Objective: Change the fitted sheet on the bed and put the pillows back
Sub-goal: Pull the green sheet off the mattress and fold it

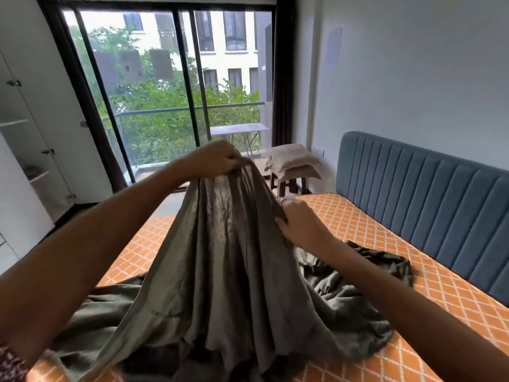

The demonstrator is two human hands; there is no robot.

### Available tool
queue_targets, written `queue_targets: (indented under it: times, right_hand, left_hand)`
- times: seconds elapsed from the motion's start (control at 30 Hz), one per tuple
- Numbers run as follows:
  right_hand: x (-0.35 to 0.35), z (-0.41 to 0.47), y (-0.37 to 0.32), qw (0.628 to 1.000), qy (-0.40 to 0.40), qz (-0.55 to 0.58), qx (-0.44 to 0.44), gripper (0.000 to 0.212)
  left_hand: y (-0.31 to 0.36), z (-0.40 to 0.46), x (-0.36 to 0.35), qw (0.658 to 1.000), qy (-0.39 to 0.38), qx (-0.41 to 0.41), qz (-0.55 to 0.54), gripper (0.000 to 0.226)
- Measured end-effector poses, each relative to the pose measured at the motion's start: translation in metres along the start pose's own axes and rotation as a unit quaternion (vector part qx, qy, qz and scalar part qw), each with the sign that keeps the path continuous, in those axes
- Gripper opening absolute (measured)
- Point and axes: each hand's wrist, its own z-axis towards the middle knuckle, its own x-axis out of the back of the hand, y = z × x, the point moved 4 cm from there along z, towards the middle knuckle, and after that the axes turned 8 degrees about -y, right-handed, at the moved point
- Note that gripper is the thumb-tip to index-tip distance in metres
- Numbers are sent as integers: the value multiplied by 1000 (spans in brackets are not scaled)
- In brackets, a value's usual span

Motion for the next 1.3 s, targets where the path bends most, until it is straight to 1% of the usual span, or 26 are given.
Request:
queue_targets:
  times: [0.13,0.23,0.3,0.37,0.43,0.53,0.6,0.67,0.73,0.77,0.83,0.87,0.9,0.93,0.97,1.0,1.03,1.1,1.13,1.2,1.23,1.27,1.3]
  right_hand:
    - [-32,-25,36,991,-77,21,-111,19]
    - [-34,-40,65,980,-129,41,-144,17]
    - [-27,-49,86,972,-154,76,-164,10]
    - [-19,-58,103,955,-163,156,-194,5]
    - [-11,-63,117,940,-160,215,-210,3]
    - [1,-66,123,925,-145,282,-208,12]
    - [9,-64,118,910,-127,340,-199,21]
    - [14,-61,120,876,-90,427,-206,27]
    - [24,-56,127,831,-16,504,-237,29]
    - [30,-55,136,809,35,524,-264,30]
    - [40,-64,151,761,161,529,-338,25]
    - [45,-74,163,748,218,510,-365,22]
    - [48,-84,174,737,263,488,-386,25]
    - [48,-95,182,734,278,474,-399,35]
    - [41,-106,195,738,273,452,-420,51]
    - [37,-116,197,747,262,422,-442,62]
    - [29,-125,187,756,251,411,-442,59]
    - [6,-146,161,778,213,405,-431,36]
    - [-12,-161,150,794,179,387,-433,40]
    - [-52,-191,132,806,99,381,-443,61]
    - [-72,-203,123,810,50,376,-447,60]
    - [-91,-215,108,821,-5,369,-435,49]
    - [-110,-225,92,822,-54,366,-434,32]
  left_hand:
    - [-23,0,15,997,55,40,22,36]
    - [-50,-2,24,992,91,85,28,36]
    - [-67,-4,29,986,116,120,16,37]
    - [-81,-7,31,980,135,147,-13,41]
    - [-86,-10,32,976,137,163,-44,42]
    - [-86,-8,29,978,114,162,-60,38]
    - [-83,-4,23,983,90,146,-68,29]
    - [-82,2,14,988,50,135,-63,25]
    - [-86,6,2,989,-7,146,-33,26]
    - [-90,7,-6,987,-36,155,-14,28]
    - [-96,2,-21,980,-85,179,17,37]
    - [-99,-4,-31,974,-110,192,38,40]
    - [-103,-11,-41,965,-141,211,60,42]
    - [-109,-21,-53,954,-169,235,78,42]
    - [-116,-34,-67,941,-195,261,88,40]
    - [-122,-48,-80,931,-215,282,86,37]
    - [-127,-66,-97,922,-233,301,68,33]
    - [-131,-108,-135,907,-255,334,9,19]
    - [-129,-132,-155,900,-256,353,-20,22]
    - [-116,-183,-198,883,-234,397,-89,32]
    - [-105,-207,-220,875,-216,412,-135,31]
    - [-90,-229,-241,863,-188,424,-199,28]
    - [-71,-247,-261,843,-143,436,-280,22]
